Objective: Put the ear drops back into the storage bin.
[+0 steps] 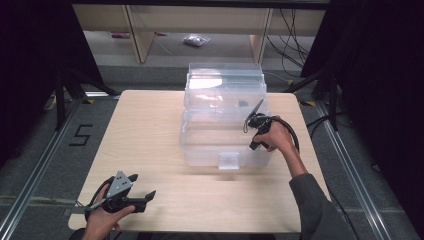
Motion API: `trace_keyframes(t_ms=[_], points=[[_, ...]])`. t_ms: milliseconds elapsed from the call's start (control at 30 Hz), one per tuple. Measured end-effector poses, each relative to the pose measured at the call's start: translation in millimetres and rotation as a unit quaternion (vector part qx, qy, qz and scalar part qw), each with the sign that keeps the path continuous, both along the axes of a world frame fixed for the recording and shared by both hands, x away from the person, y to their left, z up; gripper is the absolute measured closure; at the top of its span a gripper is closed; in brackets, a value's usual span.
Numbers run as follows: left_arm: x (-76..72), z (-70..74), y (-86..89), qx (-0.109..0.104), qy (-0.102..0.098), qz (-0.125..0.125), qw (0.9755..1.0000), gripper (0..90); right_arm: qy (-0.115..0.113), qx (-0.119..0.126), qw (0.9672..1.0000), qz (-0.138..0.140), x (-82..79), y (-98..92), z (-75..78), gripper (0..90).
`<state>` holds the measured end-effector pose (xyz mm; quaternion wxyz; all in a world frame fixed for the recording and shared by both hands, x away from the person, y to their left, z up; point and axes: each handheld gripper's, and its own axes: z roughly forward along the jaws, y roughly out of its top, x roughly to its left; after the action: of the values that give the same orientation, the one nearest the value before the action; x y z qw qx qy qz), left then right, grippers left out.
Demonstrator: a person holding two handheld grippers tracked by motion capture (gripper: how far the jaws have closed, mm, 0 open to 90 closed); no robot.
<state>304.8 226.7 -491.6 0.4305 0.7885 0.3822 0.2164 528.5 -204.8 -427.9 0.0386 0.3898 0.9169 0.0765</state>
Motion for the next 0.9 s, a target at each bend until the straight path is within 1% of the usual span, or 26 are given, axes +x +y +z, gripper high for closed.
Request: trace_keyframes(t_ms=[33, 67, 100, 133, 167, 200, 267, 300, 333, 400, 433, 467, 500, 567, 600, 633, 667, 700, 733, 767, 800, 900], points=[[0.1, -0.1, 0.0, -0.001, -0.001, 0.000, 1.0000, 15.5, 0.001, 0.003, 1.0000, 0.000, -0.1, -0.1, 0.9, 50.5], [0.0, -0.1, 0.0, -0.001, 0.000, 0.000, 1.0000, 15.5, 0.004, 0.005, 1.0000, -0.006, -0.8, 0.4, 2.1, 48.8], [0.1, -0.2, -0.1, -0.002, 0.000, 0.000, 1.0000, 15.4, -0.004, 0.006, 1.0000, 0.000, -0.1, -0.4, 2.6, 47.0], [0.2, -0.2, 0.0, -0.002, 0.000, 0.000, 1.0000, 15.5, -0.003, 0.009, 0.9999, -0.010, -1.3, 0.2, 3.9, 46.1], [0.2, -0.2, 0.0, -0.001, 0.000, 0.000, 1.0000, 15.5, -0.009, 0.011, 0.9999, -0.007, -1.2, -0.2, 4.8, 45.2], [0.1, -0.3, -0.2, -0.003, 0.000, 0.001, 1.0000, 15.5, -0.015, 0.017, 0.9997, 0.005, -0.8, -1.3, 5.3, 43.8], [0.2, -0.3, -0.2, -0.003, -0.001, 0.001, 1.0000, 15.5, -0.019, 0.023, 0.9995, -0.006, -1.5, -1.6, 9.0, 40.9], [0.1, -0.3, -0.2, -0.003, -0.001, 0.001, 1.0000, 15.5, -0.024, 0.024, 0.9994, -0.005, -1.7, -2.2, 10.0, 40.4], [0.1, -0.2, -0.2, -0.003, 0.000, 0.001, 1.0000, 15.5, -0.021, 0.023, 0.9995, -0.007, -2.2, -2.5, 11.0, 39.6], [0.1, -0.1, -0.2, -0.002, 0.000, 0.002, 1.0000, 15.5, -0.029, 0.027, 0.9992, -0.006, -2.9, -2.9, 15.1, 37.0], [0.1, -0.1, -0.2, -0.002, 0.000, 0.002, 1.0000, 15.5, -0.037, 0.030, 0.9989, 0.000, -2.8, -3.8, 16.1, 36.5], [0.2, -0.2, -0.1, -0.003, -0.001, 0.001, 1.0000, 15.5, -0.036, 0.032, 0.9988, -0.005, -3.8, -3.3, 18.7, 35.9], [0.2, -0.2, -0.2, -0.003, -0.001, 0.002, 1.0000, 15.5, -0.036, 0.037, 0.9987, -0.003, -4.1, -3.4, 20.1, 35.4], [0.0, 0.0, -0.1, -0.002, 0.000, 0.002, 1.0000, 15.5, -0.040, 0.044, 0.9982, -0.009, -6.0, -2.7, 22.4, 34.1], [0.1, -0.1, -0.1, -0.003, -0.001, 0.002, 1.0000, 15.5, -0.041, 0.043, 0.9982, -0.001, -5.6, -3.2, 23.4, 33.7], [0.6, -0.8, -0.3, -0.008, -0.003, 0.000, 1.0000, 15.5, -0.040, 0.045, 0.9982, -0.008, -6.9, -2.7, 24.2, 33.7], [0.5, -0.8, -0.3, -0.008, -0.002, 0.000, 1.0000, 15.5, -0.044, 0.045, 0.9980, -0.006, -7.4, -2.8, 24.9, 33.4], [0.5, -0.7, -0.3, -0.008, -0.002, 0.000, 1.0000, 15.5, -0.044, 0.045, 0.9980, -0.003, -7.7, -2.9, 25.6, 33.0], [0.5, -0.7, -0.3, -0.008, -0.002, 0.000, 1.0000, 15.5, -0.041, 0.047, 0.9981, -0.007, -8.7, -2.3, 26.6, 32.7], [0.5, -0.6, -0.2, -0.006, -0.002, 0.000, 1.0000, 15.5, -0.048, 0.050, 0.9976, -0.007, -9.4, -2.0, 27.1, 32.7], [0.0, 0.0, -0.1, -0.002, 0.000, 0.002, 1.0000, 15.5, -0.045, 0.051, 0.9977, -0.005, -10.1, -1.8, 28.2, 32.3], [0.6, -0.6, -0.1, -0.006, -0.002, -0.001, 1.0000, 15.5, -0.044, 0.049, 0.9978, -0.005, -12.0, -1.0, 30.2, 31.9]])
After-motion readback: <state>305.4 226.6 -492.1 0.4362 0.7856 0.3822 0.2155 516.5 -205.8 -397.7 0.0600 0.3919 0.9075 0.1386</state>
